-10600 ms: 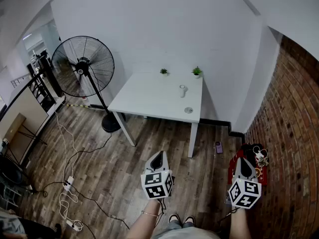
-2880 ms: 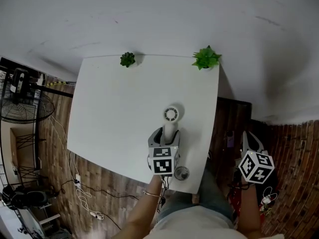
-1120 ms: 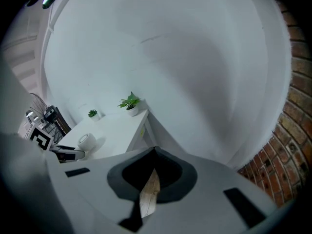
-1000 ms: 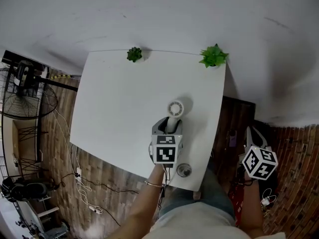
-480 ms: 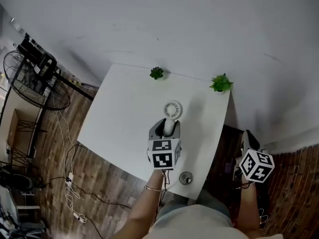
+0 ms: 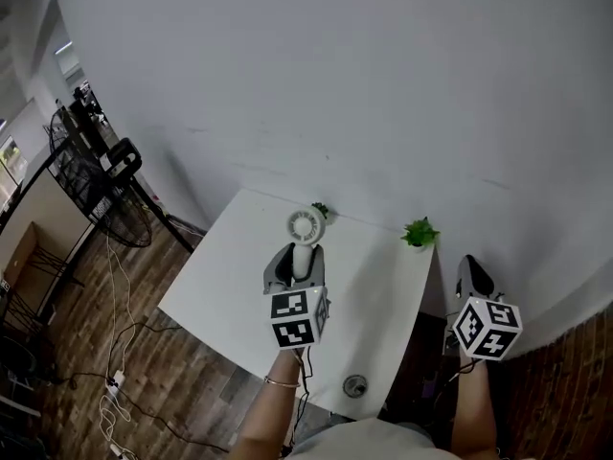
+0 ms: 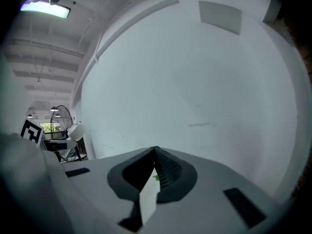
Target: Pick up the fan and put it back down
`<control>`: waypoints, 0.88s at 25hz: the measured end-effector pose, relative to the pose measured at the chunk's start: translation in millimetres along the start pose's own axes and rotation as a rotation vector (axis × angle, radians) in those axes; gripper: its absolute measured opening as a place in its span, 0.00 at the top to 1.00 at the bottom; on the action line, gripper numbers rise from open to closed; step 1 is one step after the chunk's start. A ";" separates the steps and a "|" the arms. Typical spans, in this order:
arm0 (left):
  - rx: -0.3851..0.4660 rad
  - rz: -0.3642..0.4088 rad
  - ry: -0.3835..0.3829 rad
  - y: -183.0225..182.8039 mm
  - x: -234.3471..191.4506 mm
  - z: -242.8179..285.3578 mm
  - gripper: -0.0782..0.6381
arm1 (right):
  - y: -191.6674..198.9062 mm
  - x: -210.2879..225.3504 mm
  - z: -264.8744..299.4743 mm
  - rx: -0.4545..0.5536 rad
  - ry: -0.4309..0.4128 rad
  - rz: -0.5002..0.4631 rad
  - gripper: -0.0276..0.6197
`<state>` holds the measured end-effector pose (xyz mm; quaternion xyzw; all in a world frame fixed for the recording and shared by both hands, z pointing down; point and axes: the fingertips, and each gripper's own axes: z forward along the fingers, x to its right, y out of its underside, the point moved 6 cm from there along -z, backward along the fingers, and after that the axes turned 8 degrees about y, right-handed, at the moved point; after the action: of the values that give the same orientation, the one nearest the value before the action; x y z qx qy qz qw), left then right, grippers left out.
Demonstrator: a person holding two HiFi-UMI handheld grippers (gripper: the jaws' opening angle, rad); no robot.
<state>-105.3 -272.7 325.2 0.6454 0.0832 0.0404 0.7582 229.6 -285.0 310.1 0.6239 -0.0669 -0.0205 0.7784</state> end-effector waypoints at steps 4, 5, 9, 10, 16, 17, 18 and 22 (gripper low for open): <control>0.030 0.011 -0.008 -15.5 -8.7 -3.7 0.63 | -16.2 -11.4 -0.1 0.040 -0.008 -0.010 0.96; 0.036 0.014 -0.009 -17.2 -9.7 -6.3 0.63 | -16.7 -13.8 -1.3 0.041 -0.010 -0.011 0.96; 0.047 0.025 -0.025 -22.1 -16.5 -23.8 0.63 | -16.5 -24.8 -8.3 0.025 -0.024 -0.018 0.96; 0.043 0.025 -0.031 -21.3 -19.5 -27.3 0.63 | -15.3 -27.8 -8.4 0.020 -0.029 -0.018 0.96; 0.024 0.025 -0.081 -10.6 -46.6 -43.4 0.63 | -4.6 -52.7 3.1 0.003 -0.071 -0.015 0.96; 0.021 0.025 -0.093 -9.5 -52.5 -48.3 0.63 | -3.0 -58.9 4.4 -0.001 -0.083 -0.016 0.96; 0.017 0.025 -0.105 -8.3 -58.4 -53.4 0.63 | -1.3 -64.8 5.2 -0.005 -0.094 -0.017 0.96; 0.000 0.021 -0.146 -2.1 -79.1 -70.8 0.63 | 7.7 -79.5 5.9 -0.026 -0.115 -0.015 0.96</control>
<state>-195.8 -217.5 318.1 0.6473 0.0211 0.0014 0.7619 149.7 -279.8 312.7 0.6120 -0.1068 -0.0629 0.7811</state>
